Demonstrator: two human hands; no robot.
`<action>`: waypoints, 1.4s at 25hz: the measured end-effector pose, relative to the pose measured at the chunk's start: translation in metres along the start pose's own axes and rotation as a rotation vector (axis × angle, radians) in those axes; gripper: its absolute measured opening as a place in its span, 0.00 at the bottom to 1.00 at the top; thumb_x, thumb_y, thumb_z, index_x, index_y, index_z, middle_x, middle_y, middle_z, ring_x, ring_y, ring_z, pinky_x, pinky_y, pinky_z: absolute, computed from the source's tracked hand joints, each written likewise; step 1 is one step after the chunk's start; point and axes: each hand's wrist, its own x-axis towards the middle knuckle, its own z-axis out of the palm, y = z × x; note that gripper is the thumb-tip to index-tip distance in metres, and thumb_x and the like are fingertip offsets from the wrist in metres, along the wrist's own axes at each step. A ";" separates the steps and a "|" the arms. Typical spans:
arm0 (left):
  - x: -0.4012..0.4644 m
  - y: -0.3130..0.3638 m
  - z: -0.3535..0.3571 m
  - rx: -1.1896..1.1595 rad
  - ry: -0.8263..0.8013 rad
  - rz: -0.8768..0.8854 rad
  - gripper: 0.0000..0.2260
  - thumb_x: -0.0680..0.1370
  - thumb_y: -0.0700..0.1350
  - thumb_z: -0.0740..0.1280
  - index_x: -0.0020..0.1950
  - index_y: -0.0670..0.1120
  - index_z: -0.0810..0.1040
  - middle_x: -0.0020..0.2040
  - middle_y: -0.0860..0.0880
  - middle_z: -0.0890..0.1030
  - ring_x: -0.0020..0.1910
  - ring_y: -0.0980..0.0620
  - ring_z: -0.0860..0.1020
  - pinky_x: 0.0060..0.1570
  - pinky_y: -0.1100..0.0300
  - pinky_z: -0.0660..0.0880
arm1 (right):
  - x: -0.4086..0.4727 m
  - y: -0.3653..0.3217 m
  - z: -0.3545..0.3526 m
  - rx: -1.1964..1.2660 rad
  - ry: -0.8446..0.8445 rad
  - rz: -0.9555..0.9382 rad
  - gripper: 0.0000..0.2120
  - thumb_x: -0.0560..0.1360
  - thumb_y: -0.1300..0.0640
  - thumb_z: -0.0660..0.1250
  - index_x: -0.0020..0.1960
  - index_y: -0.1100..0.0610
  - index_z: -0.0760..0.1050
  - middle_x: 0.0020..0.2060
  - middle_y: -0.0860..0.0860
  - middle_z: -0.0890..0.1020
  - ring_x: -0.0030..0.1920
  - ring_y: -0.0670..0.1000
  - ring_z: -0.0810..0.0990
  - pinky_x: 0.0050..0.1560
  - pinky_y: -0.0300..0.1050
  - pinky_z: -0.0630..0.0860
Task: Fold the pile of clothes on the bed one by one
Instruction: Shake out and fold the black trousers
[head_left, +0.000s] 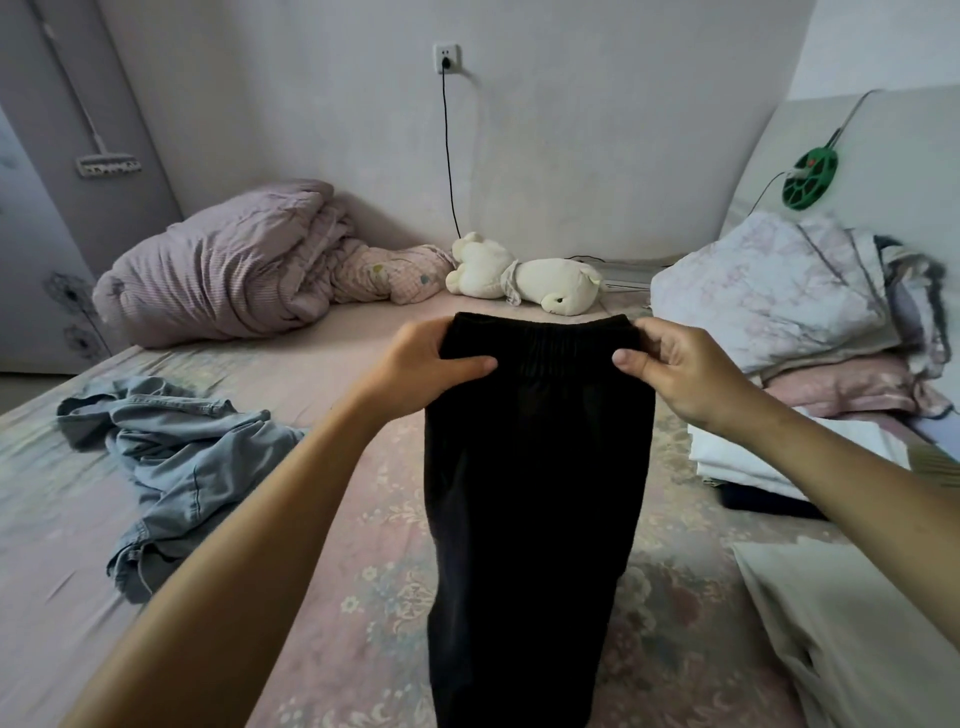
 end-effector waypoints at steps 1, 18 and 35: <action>0.002 0.004 -0.003 0.013 0.013 0.016 0.09 0.73 0.34 0.71 0.49 0.46 0.79 0.40 0.56 0.83 0.39 0.64 0.79 0.42 0.69 0.75 | 0.002 -0.003 -0.002 0.054 -0.030 0.020 0.13 0.77 0.67 0.62 0.55 0.51 0.74 0.47 0.41 0.81 0.48 0.35 0.79 0.53 0.30 0.73; 0.027 -0.008 -0.076 1.021 0.348 0.450 0.18 0.70 0.39 0.68 0.60 0.38 0.76 0.50 0.39 0.79 0.48 0.40 0.79 0.45 0.52 0.73 | 0.178 -0.011 0.100 -0.469 0.003 -0.617 0.06 0.70 0.61 0.65 0.45 0.62 0.76 0.42 0.51 0.74 0.43 0.51 0.73 0.46 0.41 0.69; -0.135 -0.187 0.271 0.806 -0.414 -0.086 0.26 0.74 0.58 0.52 0.61 0.46 0.79 0.46 0.48 0.79 0.39 0.50 0.80 0.26 0.63 0.74 | -0.116 0.259 0.048 -0.160 0.192 0.853 0.20 0.79 0.53 0.63 0.68 0.61 0.68 0.62 0.54 0.76 0.58 0.53 0.76 0.53 0.41 0.69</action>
